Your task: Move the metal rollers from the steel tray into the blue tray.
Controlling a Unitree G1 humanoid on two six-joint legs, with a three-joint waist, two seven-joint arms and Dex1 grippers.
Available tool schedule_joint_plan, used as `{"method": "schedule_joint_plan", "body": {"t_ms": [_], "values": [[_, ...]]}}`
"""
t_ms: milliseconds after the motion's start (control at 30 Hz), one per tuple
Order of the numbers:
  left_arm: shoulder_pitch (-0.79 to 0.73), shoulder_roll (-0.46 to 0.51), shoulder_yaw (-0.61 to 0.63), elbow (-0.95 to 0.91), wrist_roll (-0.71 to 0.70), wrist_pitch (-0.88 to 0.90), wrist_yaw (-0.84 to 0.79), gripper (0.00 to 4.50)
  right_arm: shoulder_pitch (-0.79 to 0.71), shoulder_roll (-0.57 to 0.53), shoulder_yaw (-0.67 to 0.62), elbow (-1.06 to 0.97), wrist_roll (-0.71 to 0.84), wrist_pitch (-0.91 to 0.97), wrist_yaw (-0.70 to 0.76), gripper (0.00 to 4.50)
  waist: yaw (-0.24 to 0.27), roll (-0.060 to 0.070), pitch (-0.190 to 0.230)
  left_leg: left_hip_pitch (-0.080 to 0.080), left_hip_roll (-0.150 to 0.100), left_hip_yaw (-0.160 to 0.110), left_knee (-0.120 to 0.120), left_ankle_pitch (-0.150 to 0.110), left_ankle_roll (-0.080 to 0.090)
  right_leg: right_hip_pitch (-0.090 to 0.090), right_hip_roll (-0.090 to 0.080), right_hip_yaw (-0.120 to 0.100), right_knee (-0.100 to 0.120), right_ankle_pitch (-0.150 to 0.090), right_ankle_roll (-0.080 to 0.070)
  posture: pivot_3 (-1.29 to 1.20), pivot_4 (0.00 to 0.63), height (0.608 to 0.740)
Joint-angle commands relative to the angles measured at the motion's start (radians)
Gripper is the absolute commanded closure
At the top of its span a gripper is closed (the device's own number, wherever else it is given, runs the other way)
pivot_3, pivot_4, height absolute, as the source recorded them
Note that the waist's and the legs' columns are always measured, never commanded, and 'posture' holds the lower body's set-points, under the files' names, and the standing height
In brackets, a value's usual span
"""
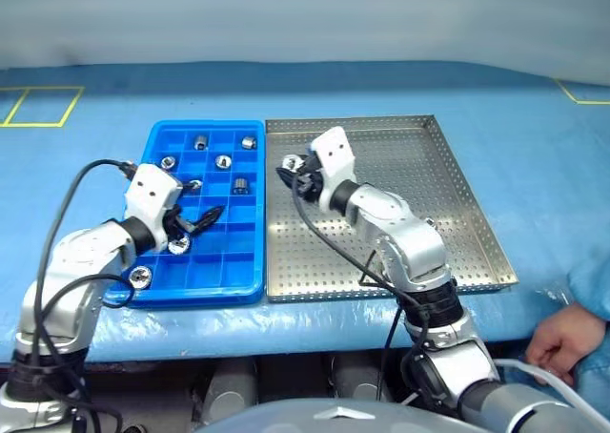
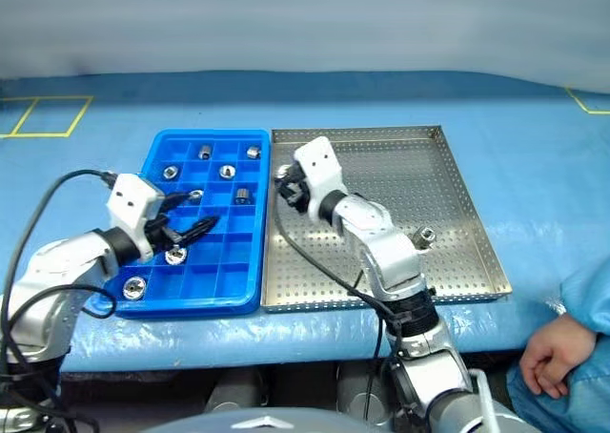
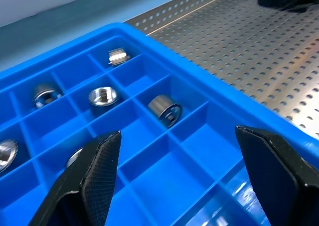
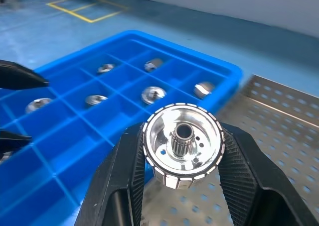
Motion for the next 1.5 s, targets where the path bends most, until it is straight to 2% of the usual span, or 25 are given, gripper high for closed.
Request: {"method": "schedule_joint_plan", "body": {"t_ms": [33, 433, 700, 933, 1033, 1167, 1233, 1333, 1500], "values": [[0.038, 0.002, 0.045, -0.088, -0.031, -0.003, -0.002, 0.5, -0.055, 0.022, 0.077, 0.034, -0.02, -0.039, 0.037, 2.8, 0.007, 0.0, 0.0, 0.0, 0.0, 0.0, 0.0, 0.0, 0.0, 0.0, 0.0, 0.0, 0.0, 0.0, 0.0, 0.1, 0.15, 0.74], [0.183, -0.04, 0.09, -0.204, -0.073, 0.038, 0.065, 0.5, -0.158, 0.155, 0.185, 0.403, -0.122, -0.222, 0.066, 2.8, 0.039, 0.0, 0.0, 0.0, 0.001, -0.002, -0.003, 0.001, -0.002, -0.001, 0.0, -0.004, 0.001, -0.002, -0.003, 0.19, 0.15, 0.74], [0.211, -0.061, 0.059, -0.225, -0.082, 0.04, 0.093, 0.5, -0.131, 0.159, 0.183, 0.428, -0.137, -0.236, 0.103, 2.8, 0.056, 0.0, 0.0, 0.0, 0.001, -0.007, -0.004, 0.002, -0.004, -0.001, 0.0, -0.009, 0.001, -0.003, -0.005, 0.21, 0.15, 0.74], [0.201, -0.056, 0.04, -0.224, -0.083, 0.052, 0.099, 0.5, -0.162, 0.172, 0.136, 0.55, -0.145, -0.248, 0.096, 2.8, 0.058, 0.0, 0.0, 0.001, 0.002, -0.016, -0.01, 0.006, -0.011, 0.0, 0.0, -0.019, 0.002, -0.005, -0.009, 0.22, 0.15, 0.74], [0.196, -0.056, 0.034, -0.222, -0.082, 0.056, 0.101, 0.5, -0.165, 0.174, 0.133, 0.557, -0.15, -0.253, 0.099, 1.71, 0.064, 0.0, 0.0, 0.001, 0.002, -0.019, -0.01, 0.007, -0.012, 0.001, 0.0, -0.023, 0.002, -0.005, -0.011, 0.21, 0.15, 0.74], [0.17, -0.057, -0.002, -0.211, -0.077, 0.061, 0.101, 0.5, -0.149, 0.176, 0.116, 0.492, -0.161, -0.297, 0.067, 0.47, 0.069, 0.0, 0.0, 0.0, 0.002, -0.02, -0.01, 0.007, -0.012, 0.002, 0.0, -0.023, 0.002, -0.005, -0.011, 0.2, 0.15, 0.74], [0.148, -0.061, -0.022, -0.206, -0.082, 0.065, 0.1, 0.5, -0.135, 0.172, 0.093, 0.422, -0.162, -0.302, 0.033, 0.47, 0.072, 0.001, 0.0, 0.0, 0.002, -0.021, -0.01, 0.007, -0.013, 0.001, 0.0, -0.024, 0.002, -0.005, -0.011, 0.2, 0.15, 0.74], [0.094, -0.082, -0.066, -0.191, -0.093, 0.06, 0.094, 0.5, -0.084, 0.127, 0.052, 0.205, -0.14, -0.22, 0.028, 0.47, 0.077, 0.001, 0.001, -0.001, 0.001, -0.022, -0.01, 0.008, -0.013, 0.001, 0.0, -0.025, 0.002, -0.005, -0.011, 0.18, 0.15, 0.74], [0.013, -0.119, -0.177, -0.13, -0.072, 0.04, 0.075, 0.5, 0.071, -0.047, 0.032, -0.113, -0.157, -0.036, 0.039, 0.47, 0.075, 0.001, 0.001, -0.001, 0.001, -0.023, -0.01, 0.008, -0.013, 0.003, 0.0, -0.025, 0.001, -0.006, -0.012, 0.1, 0.15, 0.74]]}}
